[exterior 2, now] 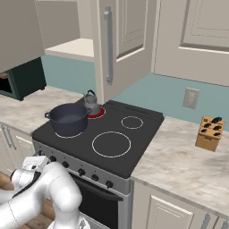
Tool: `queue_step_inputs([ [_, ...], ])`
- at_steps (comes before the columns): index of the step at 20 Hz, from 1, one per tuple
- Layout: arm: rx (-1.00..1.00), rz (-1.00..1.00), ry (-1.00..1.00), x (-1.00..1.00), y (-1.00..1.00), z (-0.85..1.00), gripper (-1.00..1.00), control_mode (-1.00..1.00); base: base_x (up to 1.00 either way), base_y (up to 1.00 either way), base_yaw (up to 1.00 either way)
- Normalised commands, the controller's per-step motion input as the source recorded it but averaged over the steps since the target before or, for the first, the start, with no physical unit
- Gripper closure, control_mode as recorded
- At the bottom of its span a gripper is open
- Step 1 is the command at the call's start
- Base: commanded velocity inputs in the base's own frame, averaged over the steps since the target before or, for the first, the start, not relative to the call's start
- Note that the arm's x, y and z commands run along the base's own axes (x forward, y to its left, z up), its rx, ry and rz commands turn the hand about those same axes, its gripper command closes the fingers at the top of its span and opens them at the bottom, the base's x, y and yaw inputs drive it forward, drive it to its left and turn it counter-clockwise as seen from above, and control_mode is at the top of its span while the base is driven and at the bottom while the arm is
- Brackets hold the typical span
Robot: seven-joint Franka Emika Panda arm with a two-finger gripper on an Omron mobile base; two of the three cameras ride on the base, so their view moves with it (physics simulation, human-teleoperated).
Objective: Pick the kettle from the cabinet and place it on a stove burner. Then pick the pot from the counter and place it on another stove burner. Finally, turn both burners on.
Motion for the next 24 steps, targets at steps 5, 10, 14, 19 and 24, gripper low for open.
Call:
queue_step_inputs([
  [5, -0.14, 0.00, 0.07, 0.00, 0.08, -0.05, 1.00, -1.00, 0.00, 0.00, 0.00],
  [10, -0.14, 0.00, 0.03, -0.03, 0.08, -0.03, 1.00, -1.00, 0.00, 0.00, 0.00],
  [14, -0.24, -0.01, 0.07, -0.12, 0.16, 0.04, 1.00, -1.00, 0.00, 0.00, 0.00],
  [19, -0.27, -0.02, 0.08, -0.15, 0.13, 0.05, 1.00, -1.00, 0.00, 0.00, 0.00],
  [24, -0.27, -0.03, 0.08, -0.17, 0.12, 0.02, 1.00, -1.00, 0.00, 0.00, 0.00],
])
